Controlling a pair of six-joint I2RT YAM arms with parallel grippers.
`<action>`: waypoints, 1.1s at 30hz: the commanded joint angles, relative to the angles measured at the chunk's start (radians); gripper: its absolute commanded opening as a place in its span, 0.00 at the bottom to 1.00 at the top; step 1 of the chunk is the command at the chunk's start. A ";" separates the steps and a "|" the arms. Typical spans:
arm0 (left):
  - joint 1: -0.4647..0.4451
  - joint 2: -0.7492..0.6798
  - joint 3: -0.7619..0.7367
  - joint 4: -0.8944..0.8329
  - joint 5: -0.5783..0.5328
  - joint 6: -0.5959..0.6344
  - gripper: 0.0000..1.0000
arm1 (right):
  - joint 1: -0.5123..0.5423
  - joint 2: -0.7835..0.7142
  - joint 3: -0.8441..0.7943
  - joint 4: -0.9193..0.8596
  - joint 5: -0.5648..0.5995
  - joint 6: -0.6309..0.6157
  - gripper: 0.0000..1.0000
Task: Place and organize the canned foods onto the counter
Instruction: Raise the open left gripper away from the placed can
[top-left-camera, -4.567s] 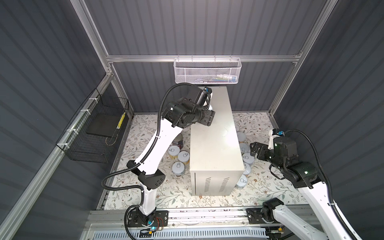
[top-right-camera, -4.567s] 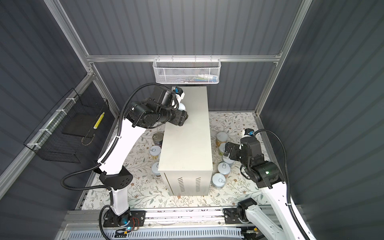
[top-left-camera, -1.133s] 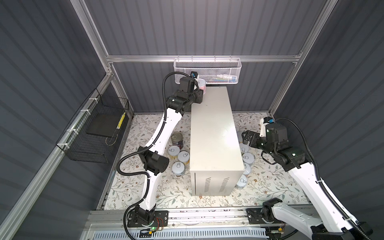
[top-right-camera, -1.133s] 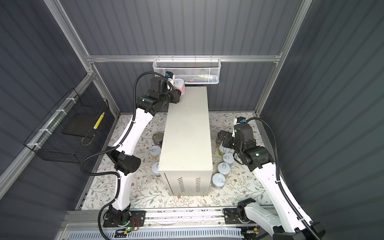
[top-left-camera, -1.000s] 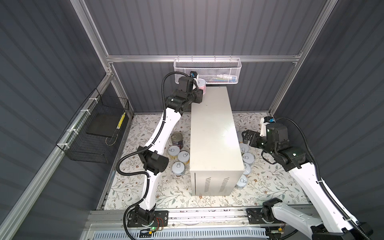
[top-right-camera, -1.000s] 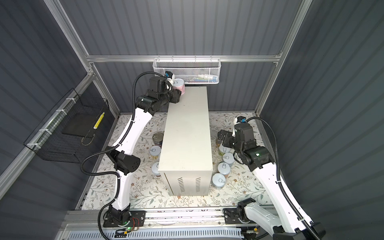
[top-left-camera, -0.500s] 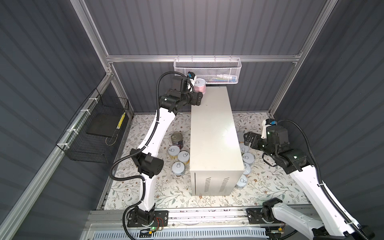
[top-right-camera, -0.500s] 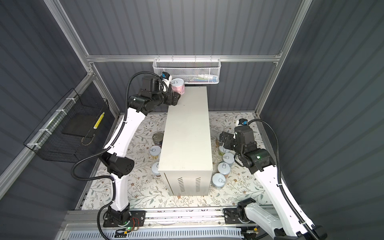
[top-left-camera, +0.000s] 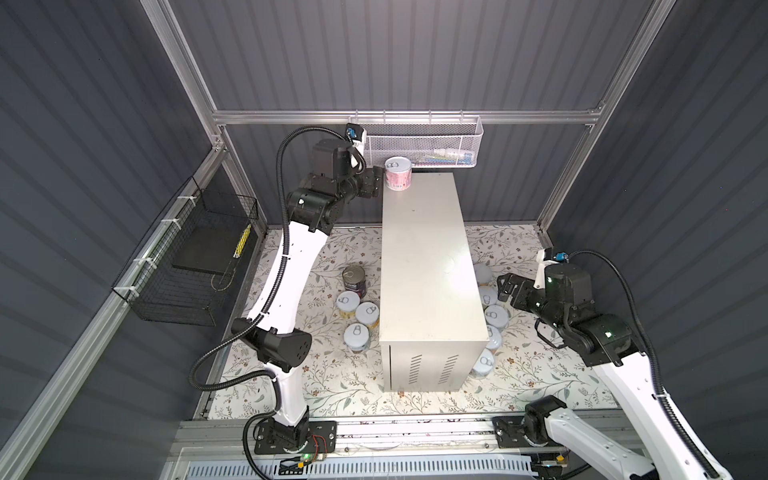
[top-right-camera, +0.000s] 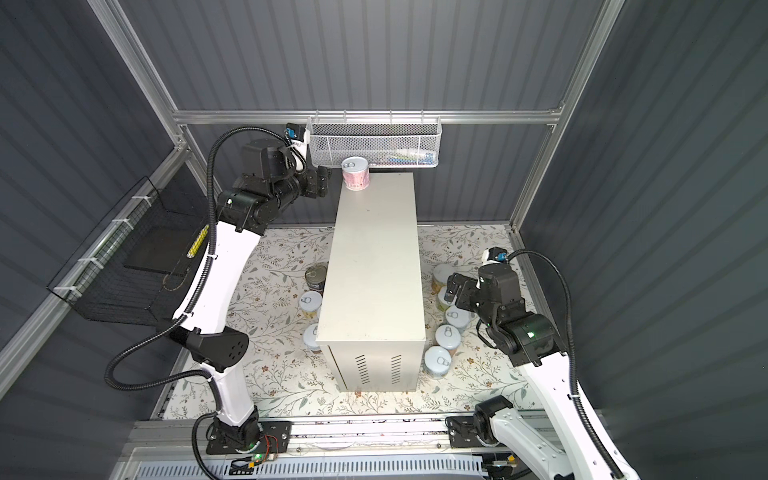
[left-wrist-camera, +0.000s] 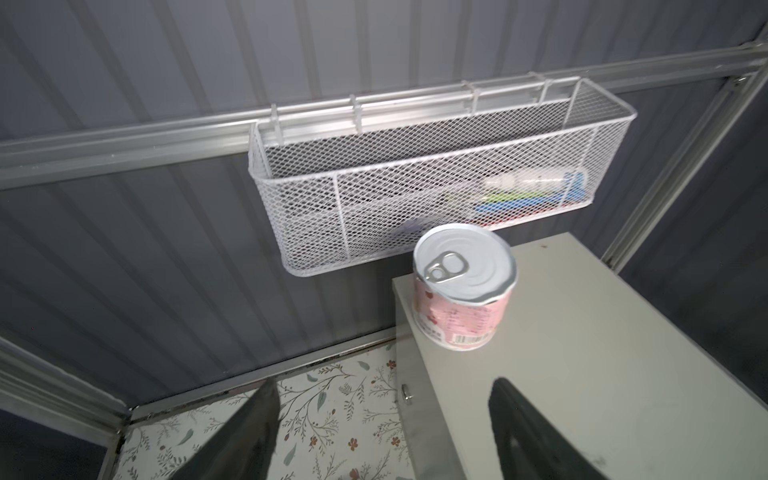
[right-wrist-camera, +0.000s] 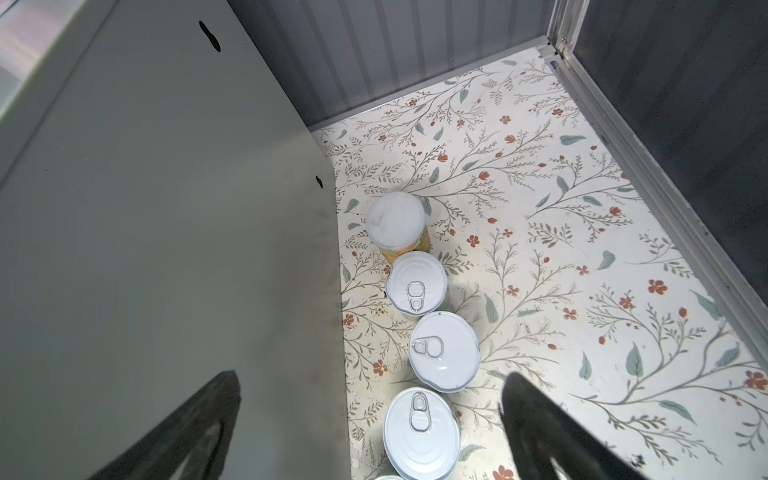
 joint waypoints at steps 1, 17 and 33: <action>0.005 0.068 0.032 0.027 -0.031 -0.013 0.80 | -0.001 -0.004 0.040 -0.023 0.032 -0.015 0.99; 0.016 0.161 0.022 0.132 -0.009 -0.030 0.81 | -0.005 -0.018 0.061 -0.043 0.050 -0.035 0.99; 0.017 0.214 0.074 0.152 0.021 -0.036 0.83 | -0.005 -0.059 0.044 -0.073 0.063 -0.023 0.99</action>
